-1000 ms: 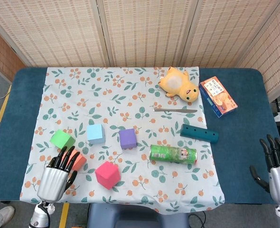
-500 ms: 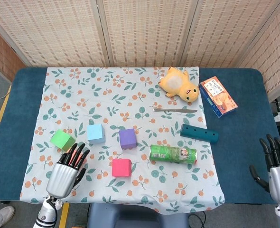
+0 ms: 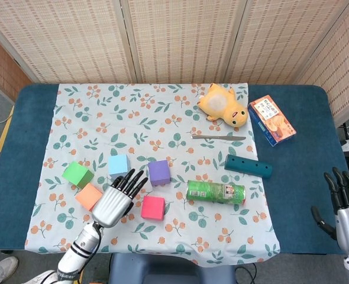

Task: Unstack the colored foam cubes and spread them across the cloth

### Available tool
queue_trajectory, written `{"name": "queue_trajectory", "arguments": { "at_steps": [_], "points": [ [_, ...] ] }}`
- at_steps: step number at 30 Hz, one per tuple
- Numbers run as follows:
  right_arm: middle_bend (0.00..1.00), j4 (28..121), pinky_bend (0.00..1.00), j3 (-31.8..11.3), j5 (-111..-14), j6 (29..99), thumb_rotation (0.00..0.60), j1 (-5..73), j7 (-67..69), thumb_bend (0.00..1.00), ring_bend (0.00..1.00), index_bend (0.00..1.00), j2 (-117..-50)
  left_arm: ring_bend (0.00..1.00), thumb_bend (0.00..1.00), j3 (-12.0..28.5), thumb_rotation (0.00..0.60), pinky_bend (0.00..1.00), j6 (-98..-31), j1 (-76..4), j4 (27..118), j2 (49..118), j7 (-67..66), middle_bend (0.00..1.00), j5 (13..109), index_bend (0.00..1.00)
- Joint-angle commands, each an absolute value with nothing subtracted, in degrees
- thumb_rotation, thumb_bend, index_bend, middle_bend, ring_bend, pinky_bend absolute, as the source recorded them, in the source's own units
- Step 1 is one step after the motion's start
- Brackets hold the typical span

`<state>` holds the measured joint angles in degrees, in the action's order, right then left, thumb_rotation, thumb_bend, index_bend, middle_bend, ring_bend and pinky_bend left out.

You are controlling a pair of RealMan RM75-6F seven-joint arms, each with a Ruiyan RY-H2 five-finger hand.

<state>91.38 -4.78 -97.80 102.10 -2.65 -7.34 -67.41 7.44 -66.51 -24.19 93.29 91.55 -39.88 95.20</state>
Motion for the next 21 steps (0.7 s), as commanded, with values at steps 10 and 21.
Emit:
{"name": "queue_trajectory", "arguments": {
  "at_steps": [10, 21],
  "points": [
    [0.0, 91.46, 0.0, -4.55, -98.02, 102.18, 0.6, -2.77, -7.28, 0.24, 0.0, 0.0, -67.33, 0.0, 0.36, 14.35, 0.6, 0.21, -56.33, -34.67, 90.74, 95.98, -48.89, 0.0, 82.25, 0.0],
    [0.0, 91.58, 0.0, -4.6, -97.89, 102.25, 0.6, -2.82, -7.04, 0.24, 0.0, 0.0, -67.17, 0.0, 0.36, 17.46, 0.6, 0.19, -51.43, -41.15, 84.96, 96.57, -56.29, 0.0, 67.11, 0.0]
  ]
}}
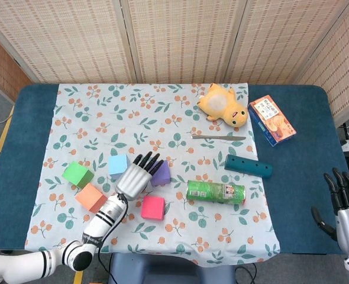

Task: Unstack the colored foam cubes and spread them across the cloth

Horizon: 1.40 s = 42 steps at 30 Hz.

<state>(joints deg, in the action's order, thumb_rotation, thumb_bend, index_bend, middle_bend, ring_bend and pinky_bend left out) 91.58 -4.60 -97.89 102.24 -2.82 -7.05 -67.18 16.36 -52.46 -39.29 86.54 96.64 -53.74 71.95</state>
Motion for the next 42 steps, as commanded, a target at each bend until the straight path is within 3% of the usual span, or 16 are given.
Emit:
{"name": "queue_trajectory", "arguments": {
  "at_steps": [1, 24, 31, 38, 42],
  "points": [
    [0.0, 91.58, 0.0, -4.6, -97.91, 102.28, 0.6, -2.83, -7.04, 0.24, 0.0, 0.0, -67.17, 0.0, 0.36, 17.74, 0.6, 0.19, -51.53, -41.57, 84.82, 96.3, -57.24, 0.0, 64.95, 0.0],
    [0.0, 91.29, 0.0, -4.56, -97.94, 102.02, 0.6, -2.74, -7.68, 0.24, 0.0, 0.0, -67.49, 0.01, 0.34, 15.0, 0.6, 0.22, -56.59, -48.08, 86.95, 90.1, -67.53, 0.0, 35.45, 0.0],
    [0.0, 91.11, 0.0, -4.59, -98.14, 102.25, 0.6, -2.74, -7.3, 0.24, 0.0, 0.0, -67.43, 0.18, 0.34, 12.81, 0.6, 0.34, -58.0, -50.88, 87.24, 90.01, -68.28, 0.04, 29.92, 0.0],
    [0.0, 91.18, 0.0, -4.64, -98.15, 102.38, 0.6, -2.74, -7.08, 0.24, 0.0, 0.0, -67.32, 0.43, 0.35, 10.56, 0.6, 0.59, -59.11, -51.99, 85.86, 90.56, -65.04, 0.29, 33.03, 0.07],
    [0.0, 91.16, 0.0, -4.59, -98.21, 102.46, 0.6, -2.79, -7.04, 0.24, 0.0, 0.0, -67.34, 0.5, 0.35, 9.47, 0.6, 0.67, -59.3, -52.2, 85.44, 90.7, -62.79, 0.36, 35.68, 0.1]
  ]
}}
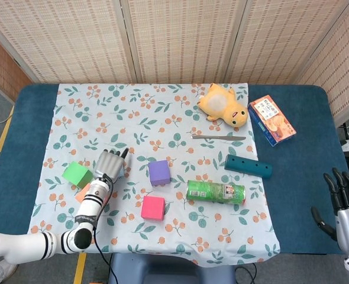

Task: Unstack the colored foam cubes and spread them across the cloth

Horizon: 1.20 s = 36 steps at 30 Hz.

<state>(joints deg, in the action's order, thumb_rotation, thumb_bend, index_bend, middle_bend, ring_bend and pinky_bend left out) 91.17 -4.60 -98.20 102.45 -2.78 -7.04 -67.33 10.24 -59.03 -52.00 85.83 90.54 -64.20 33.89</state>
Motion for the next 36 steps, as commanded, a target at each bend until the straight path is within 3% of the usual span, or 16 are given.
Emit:
{"name": "queue_trajectory", "arguments": {
  "at_steps": [1, 6, 10, 23, 28, 32, 36],
  "points": [
    [0.0, 91.16, 0.0, -4.57, -98.21, 102.45, 0.6, -2.79, -7.04, 0.24, 0.0, 0.0, -67.34, 0.51, 0.35, 9.19, 0.6, 0.67, -59.53, -52.21, 85.21, 90.82, -62.08, 0.37, 37.01, 0.1],
    [0.0, 91.11, 0.0, -4.6, -98.15, 102.4, 0.6, -2.77, -7.12, 0.24, 0.0, 0.0, -67.38, 0.53, 0.35, 7.35, 0.6, 0.68, -61.19, -51.63, 82.56, 92.23, -53.96, 0.39, 50.59, 0.12],
    [0.0, 91.14, 0.0, -4.52, -98.12, 102.25, 0.6, -2.77, -7.29, 0.24, 0.0, 0.0, -67.4, 0.53, 0.35, 5.72, 0.6, 0.68, -65.26, -51.19, 75.26, 96.54, -44.76, 0.4, 64.32, 0.13],
    [0.0, 91.54, 0.0, -4.27, -98.48, 102.66, 0.6, -3.01, -5.98, 0.24, 0.0, 0.0, -66.64, 0.51, 0.35, 8.07, 0.6, 0.68, -70.02, -55.36, 46.05, 113.89, -30.78, 0.39, 78.06, 0.19],
    [0.0, 91.75, 0.0, -4.24, -98.61, 102.87, 0.6, -3.09, -5.45, 0.24, 0.0, 0.0, -66.29, 0.35, 0.35, 8.75, 0.6, 0.61, -68.91, -55.98, 40.05, 116.2, -32.88, 0.25, 78.45, 0.16],
    [0.0, 91.73, 0.0, -4.35, -98.31, 102.63, 0.6, -3.02, -5.61, 0.24, 0.0, 0.0, -66.32, 0.11, 0.34, 9.58, 0.6, 0.41, -67.39, -55.47, 39.49, 115.93, -35.84, 0.04, 77.34, 0.03],
    [0.0, 91.75, 0.0, -4.16, -98.23, 102.09, 0.6, -2.94, -6.07, 0.24, 0.0, 0.0, -66.37, 0.0, 0.34, 11.27, 0.6, 0.27, -66.35, -54.51, 41.73, 114.56, -39.67, 0.0, 75.09, 0.0]
  ]
}}
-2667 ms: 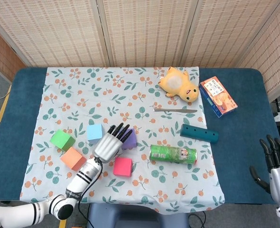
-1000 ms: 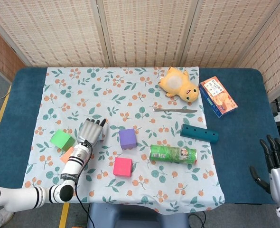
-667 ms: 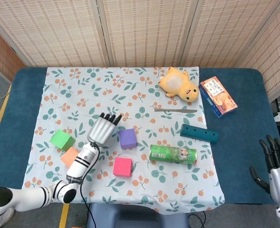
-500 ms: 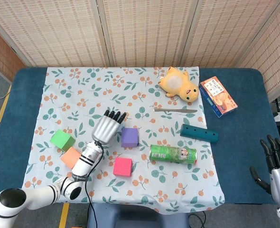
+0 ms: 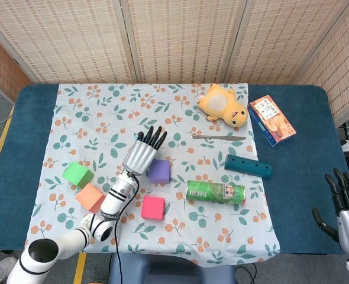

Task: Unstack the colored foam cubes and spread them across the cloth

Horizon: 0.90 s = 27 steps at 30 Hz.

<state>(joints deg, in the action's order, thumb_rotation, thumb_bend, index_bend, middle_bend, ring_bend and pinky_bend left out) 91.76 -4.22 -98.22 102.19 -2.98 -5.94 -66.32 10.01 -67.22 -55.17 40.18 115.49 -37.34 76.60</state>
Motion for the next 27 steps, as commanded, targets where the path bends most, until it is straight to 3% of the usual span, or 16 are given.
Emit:
{"name": "queue_trajectory", "arguments": {
  "at_steps": [1, 13, 21, 27],
  "points": [
    [0.0, 91.76, 0.0, -4.16, -98.21, 102.07, 0.6, -2.95, -6.16, 0.24, 0.0, 0.0, -66.4, 0.0, 0.34, 11.62, 0.6, 0.25, -66.32, -54.28, 42.55, 113.97, -40.58, 0.0, 74.72, 0.0],
    [0.0, 91.63, 0.0, -4.22, -98.16, 102.27, 0.6, -3.08, -6.59, 0.24, 0.0, 0.0, -66.69, 0.0, 0.34, 12.12, 0.6, 0.23, -65.87, -50.64, 53.54, 105.49, -43.48, 0.0, 73.12, 0.0],
    [0.0, 91.54, 0.0, -4.04, -98.47, 102.22, 0.6, -3.09, -6.97, 0.24, 0.0, 0.0, -66.84, 0.01, 0.34, 8.91, 0.6, 0.24, -67.14, -42.66, 73.05, 88.36, -38.73, 0.0, 73.12, 0.04],
    [0.0, 91.13, 0.0, -4.35, -97.89, 101.4, 0.6, -2.69, -8.07, 0.24, 0.0, 0.0, -67.56, 0.07, 0.34, 3.91, 0.6, 0.26, -73.88, -35.13, 76.85, 79.26, -29.1, 0.05, 78.89, 0.11]
  ]
}}
